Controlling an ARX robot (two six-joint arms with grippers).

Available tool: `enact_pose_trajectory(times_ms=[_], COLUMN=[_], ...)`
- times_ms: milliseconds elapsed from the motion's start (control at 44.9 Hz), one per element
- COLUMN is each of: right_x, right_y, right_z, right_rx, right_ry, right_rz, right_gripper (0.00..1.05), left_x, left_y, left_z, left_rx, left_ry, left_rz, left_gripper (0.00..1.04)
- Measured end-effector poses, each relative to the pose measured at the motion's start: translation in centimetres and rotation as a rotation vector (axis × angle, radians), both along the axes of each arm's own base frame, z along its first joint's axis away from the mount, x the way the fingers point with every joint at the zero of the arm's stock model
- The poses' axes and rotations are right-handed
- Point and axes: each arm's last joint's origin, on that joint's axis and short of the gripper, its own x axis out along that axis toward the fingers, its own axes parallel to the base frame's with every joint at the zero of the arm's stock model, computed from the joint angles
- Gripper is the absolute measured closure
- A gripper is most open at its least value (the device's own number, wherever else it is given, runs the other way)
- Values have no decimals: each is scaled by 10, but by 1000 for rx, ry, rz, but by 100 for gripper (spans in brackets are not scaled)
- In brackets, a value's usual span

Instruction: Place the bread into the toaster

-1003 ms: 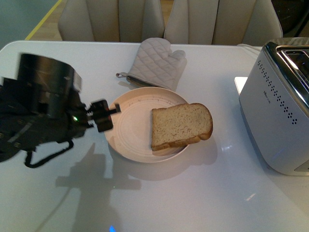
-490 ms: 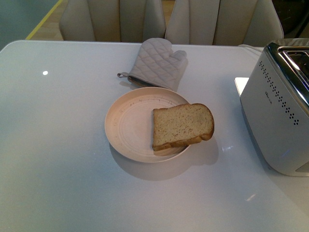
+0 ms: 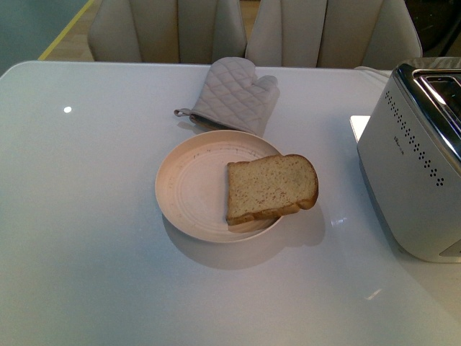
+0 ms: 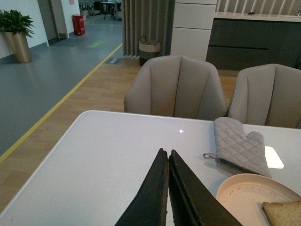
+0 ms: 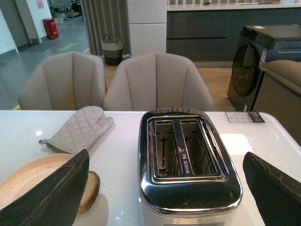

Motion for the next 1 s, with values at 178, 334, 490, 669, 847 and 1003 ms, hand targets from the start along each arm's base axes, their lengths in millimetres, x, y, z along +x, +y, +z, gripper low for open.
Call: enact_pose_trajectory(times_ms=[178, 334, 490, 669, 847, 1003], right_x=[0, 0, 0, 0, 0, 0], right_y=[0, 0, 0, 0, 0, 0], right_z=[0, 0, 0, 0, 0, 0], right_rx=[0, 0, 0, 0, 0, 0], right_ry=[0, 0, 0, 0, 0, 0], right_rz=[0, 0, 0, 0, 0, 0], right_gripper=[9, 9, 9, 9, 9, 9], left_x=[-10, -16, -22, -27, -33, -36], left_y=[0, 0, 0, 0, 0, 0], left_z=[0, 3, 5, 7, 7, 7], left_rx=[3, 3, 3, 3, 3, 3], left_ry=[0, -11, -18, -22, -25, -25], left_rz=[0, 0, 0, 0, 0, 0], left_gripper=[102, 102, 102, 102, 102, 102])
